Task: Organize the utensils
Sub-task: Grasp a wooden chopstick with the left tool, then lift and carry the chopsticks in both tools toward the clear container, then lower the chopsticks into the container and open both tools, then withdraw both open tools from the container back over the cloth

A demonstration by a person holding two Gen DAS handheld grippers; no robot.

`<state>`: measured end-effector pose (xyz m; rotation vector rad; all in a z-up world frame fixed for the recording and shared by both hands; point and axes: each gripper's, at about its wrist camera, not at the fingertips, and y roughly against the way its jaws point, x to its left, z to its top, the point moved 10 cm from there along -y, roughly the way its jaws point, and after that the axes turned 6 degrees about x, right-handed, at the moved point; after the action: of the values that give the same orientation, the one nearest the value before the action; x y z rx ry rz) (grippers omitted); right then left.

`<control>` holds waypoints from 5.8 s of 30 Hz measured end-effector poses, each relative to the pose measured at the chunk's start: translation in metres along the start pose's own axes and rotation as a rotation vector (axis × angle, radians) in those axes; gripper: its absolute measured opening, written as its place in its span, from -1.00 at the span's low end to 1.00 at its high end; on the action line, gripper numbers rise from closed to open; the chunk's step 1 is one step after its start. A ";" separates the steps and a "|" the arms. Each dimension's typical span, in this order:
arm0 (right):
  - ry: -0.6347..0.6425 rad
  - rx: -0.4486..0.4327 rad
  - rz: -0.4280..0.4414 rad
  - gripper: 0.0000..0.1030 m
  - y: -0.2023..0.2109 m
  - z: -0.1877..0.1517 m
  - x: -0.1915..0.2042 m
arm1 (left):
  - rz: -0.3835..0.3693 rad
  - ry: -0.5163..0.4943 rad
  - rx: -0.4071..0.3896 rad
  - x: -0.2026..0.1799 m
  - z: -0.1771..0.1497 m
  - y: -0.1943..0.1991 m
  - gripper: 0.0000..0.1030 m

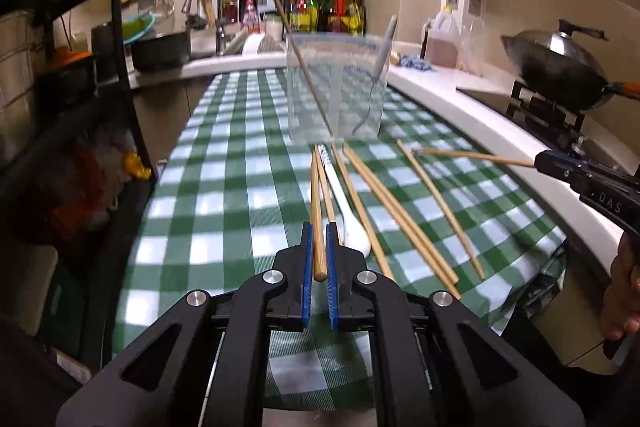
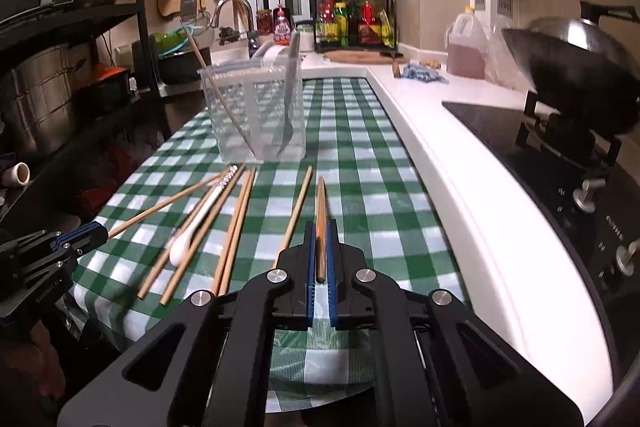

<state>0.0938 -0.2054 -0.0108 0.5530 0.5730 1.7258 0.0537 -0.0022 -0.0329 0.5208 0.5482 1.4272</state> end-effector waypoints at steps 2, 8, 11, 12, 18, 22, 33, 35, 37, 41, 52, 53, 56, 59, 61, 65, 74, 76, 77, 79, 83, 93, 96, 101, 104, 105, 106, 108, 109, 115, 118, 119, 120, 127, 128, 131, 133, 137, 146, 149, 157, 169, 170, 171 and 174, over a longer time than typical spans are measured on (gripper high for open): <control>0.002 -0.018 0.004 -0.90 0.007 0.008 0.001 | 0.001 -0.010 -0.030 0.000 0.010 0.009 -0.91; 0.017 -0.078 0.017 -0.90 0.027 0.038 0.004 | -0.003 -0.022 -0.098 0.004 0.038 0.028 -1.00; 0.026 -0.095 0.018 -0.90 0.029 0.049 0.005 | -0.016 0.007 -0.061 0.012 0.039 0.016 -1.00; 0.028 -0.098 0.020 -0.90 0.028 0.051 0.006 | -0.014 0.025 -0.036 0.016 0.033 0.010 -1.00; 0.008 -0.065 0.036 -0.90 0.020 0.034 0.007 | -0.036 0.134 0.195 0.028 -0.034 -0.037 -0.99; -0.011 -0.046 0.050 -0.90 0.015 0.017 0.007 | -0.036 0.098 0.209 0.019 -0.046 -0.040 -0.83; -0.019 -0.043 0.062 -0.90 0.014 0.009 0.008 | 0.027 -0.004 0.220 0.006 -0.062 -0.039 -0.80; -0.021 -0.042 0.066 -0.90 0.013 0.009 0.008 | 0.017 -0.014 0.222 0.003 -0.060 -0.039 -0.87; -0.024 -0.042 0.072 -0.90 0.014 0.009 0.009 | 0.024 -0.001 0.216 0.007 -0.057 -0.038 -0.88; -0.022 -0.053 0.074 -0.90 0.020 0.015 0.008 | 0.030 -0.007 0.108 0.008 -0.028 -0.014 -0.88; 0.014 -0.108 0.066 -0.90 0.035 0.047 0.006 | 0.030 -0.077 -0.076 0.003 0.043 0.027 -0.88; 0.018 -0.112 0.066 -0.90 0.036 0.049 0.007 | 0.025 -0.075 -0.074 0.004 0.046 0.028 -0.88; 0.018 -0.116 0.071 -0.90 0.036 0.052 0.008 | 0.012 -0.075 -0.054 0.002 0.042 0.027 -0.88; 0.017 -0.110 0.075 -0.90 0.034 0.052 0.009 | 0.018 -0.069 -0.052 0.004 0.036 0.027 -0.88; 0.015 -0.105 0.079 -0.90 0.033 0.050 0.010 | 0.036 -0.066 -0.074 0.007 0.038 0.031 -0.87; 0.018 -0.101 0.080 -0.90 0.032 0.048 0.010 | 0.047 -0.071 -0.115 0.011 0.048 0.039 -0.88; 0.029 -0.116 0.091 -0.90 0.035 0.059 0.013 | 0.042 -0.068 -0.179 0.014 0.085 0.045 -0.88; 0.036 -0.127 0.093 -0.90 0.038 0.067 0.013 | 0.039 -0.059 -0.194 0.017 0.097 0.046 -0.88; 0.037 -0.132 0.095 -0.90 0.039 0.071 0.014 | 0.038 -0.053 -0.204 0.018 0.104 0.046 -0.88; 0.040 -0.137 0.100 -0.90 0.040 0.080 0.014 | 0.034 -0.047 -0.215 0.020 0.116 0.047 -0.88; 0.051 -0.144 0.108 -0.90 0.040 0.096 0.017 | 0.012 -0.015 -0.216 0.025 0.139 0.045 -0.88; 0.075 -0.082 0.111 -0.90 0.028 0.132 0.024 | -0.047 0.082 -0.083 0.049 0.183 0.027 -0.88; 0.068 -0.053 0.119 -0.90 0.025 0.148 0.022 | -0.070 0.098 -0.044 0.054 0.198 0.025 -0.88; 0.067 -0.041 0.158 -0.90 0.027 0.181 0.027 | -0.089 0.092 -0.037 0.054 0.228 0.030 -0.88; 0.074 -0.068 0.190 -0.90 0.036 0.210 0.032 | -0.109 0.088 -0.062 0.052 0.253 0.038 -0.88; 0.073 -0.083 0.205 -0.90 0.040 0.222 0.034 | -0.127 0.092 -0.078 0.051 0.265 0.043 -0.88; 0.073 -0.097 0.216 -0.90 0.044 0.232 0.036 | -0.136 0.095 -0.087 0.050 0.274 0.046 -0.88; 0.082 -0.133 0.228 -0.90 0.053 0.253 0.041 | -0.153 0.094 -0.116 0.047 0.293 0.053 -0.88; 0.089 -0.161 0.225 -0.90 0.058 0.266 0.043 | -0.156 0.093 -0.143 0.046 0.306 0.057 -0.88; 0.091 -0.216 0.219 -0.90 0.051 0.311 0.051 | -0.160 0.082 -0.202 0.035 0.348 0.050 -0.88; 0.095 -0.191 0.199 -0.90 0.023 0.314 0.054 | -0.152 0.062 -0.181 0.029 0.351 0.024 -0.88; 0.098 -0.177 0.201 -0.90 0.013 0.312 0.056 | -0.149 0.053 -0.160 0.027 0.350 0.011 -0.88; 0.097 -0.155 0.198 -0.90 -0.002 0.308 0.056 | -0.151 0.051 -0.143 0.026 0.348 0.001 -0.88; 0.083 -0.076 0.182 -0.90 -0.063 0.282 0.055 | -0.157 0.031 -0.029 0.023 0.318 -0.071 -0.88; 0.082 -0.069 0.183 -0.90 -0.070 0.279 0.053 | -0.157 0.031 -0.018 0.024 0.314 -0.078 -0.88; 0.077 -0.043 0.186 -0.90 -0.087 0.272 0.052 | -0.154 0.034 0.020 0.027 0.302 -0.098 -0.88; 0.075 -0.028 0.192 -0.90 -0.096 0.267 0.052 | -0.158 0.038 0.034 0.029 0.298 -0.105 -0.88; 0.074 -0.009 0.190 -0.88 -0.106 0.259 0.053 | -0.153 0.045 0.048 0.033 0.292 -0.114 -0.87; 0.065 -0.046 0.111 -0.49 -0.080 0.257 0.039 | -0.129 0.041 -0.095 0.036 0.308 -0.063 -0.61; 0.060 -0.088 0.087 -0.49 -0.058 0.257 0.033 | -0.112 0.041 -0.149 0.036 0.308 -0.037 -0.61; 0.038 -0.208 0.055 -0.49 0.006 0.227 0.023 | -0.090 0.048 -0.197 0.028 0.266 0.008 -0.61; -0.036 -0.255 0.030 -0.49 0.034 0.140 0.020 | -0.053 0.058 -0.108 0.022 0.153 -0.003 -0.61; -0.042 -0.242 0.032 -0.49 0.031 0.134 0.019 | -0.053 0.059 -0.099 0.023 0.146 -0.005 -0.61; -0.051 -0.225 0.032 -0.49 0.028 0.128 0.017 | -0.053 0.062 -0.086 0.023 0.137 -0.009 -0.61; -0.071 -0.175 0.041 -0.49 0.018 0.109 0.014 | -0.043 0.066 -0.059 0.024 0.116 -0.016 -0.61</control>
<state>0.1463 -0.1860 0.0850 0.5021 0.3583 1.7676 0.1407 0.0197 0.0453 0.4133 0.5649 1.4195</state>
